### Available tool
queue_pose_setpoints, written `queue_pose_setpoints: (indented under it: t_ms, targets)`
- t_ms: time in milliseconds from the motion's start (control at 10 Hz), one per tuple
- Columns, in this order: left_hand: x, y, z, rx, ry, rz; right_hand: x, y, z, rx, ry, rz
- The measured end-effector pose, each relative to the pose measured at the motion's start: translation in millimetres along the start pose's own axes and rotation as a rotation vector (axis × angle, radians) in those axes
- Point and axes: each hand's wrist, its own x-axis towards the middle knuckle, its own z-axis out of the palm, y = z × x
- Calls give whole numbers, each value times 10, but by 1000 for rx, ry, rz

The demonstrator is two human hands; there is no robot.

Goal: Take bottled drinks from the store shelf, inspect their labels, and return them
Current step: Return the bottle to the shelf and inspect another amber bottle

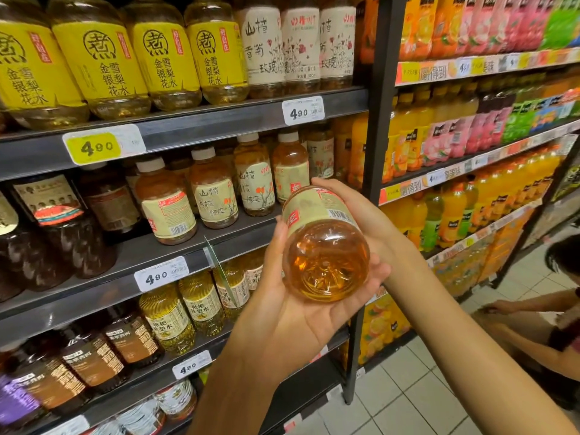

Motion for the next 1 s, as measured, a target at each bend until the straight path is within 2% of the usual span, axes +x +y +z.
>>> queue_pose_setpoints:
  t_ms: [100,200,300,400,500,600,900,1000]
  targets:
    - [172,-88,-133,-193,-199,-80,-35,-27,12,14,-6,-28]
    - [81,-111,-224,-244,-509,-163,-78,-45,51,22,27,-127]
    - [79,-154,-376,-192,-584,-108,-109,-105,93,8,2,-298]
    - [127,-138,-513,109,-445,36,-172,-186,102,-198,26,-511]
    - [87,-144,-563,608,-354,231,-237,-212,131,-408,31,-665]
    - [120,-204,-549,774,-269,378,-301,-179,206,-550,-38,-763]
    - [337,-272,-587,736,-137,629,-507,-213,253,-985,-194,-814]
    - [426,-212,-569,728,-80,741,-569,-198,197,-1071,-256,-755]
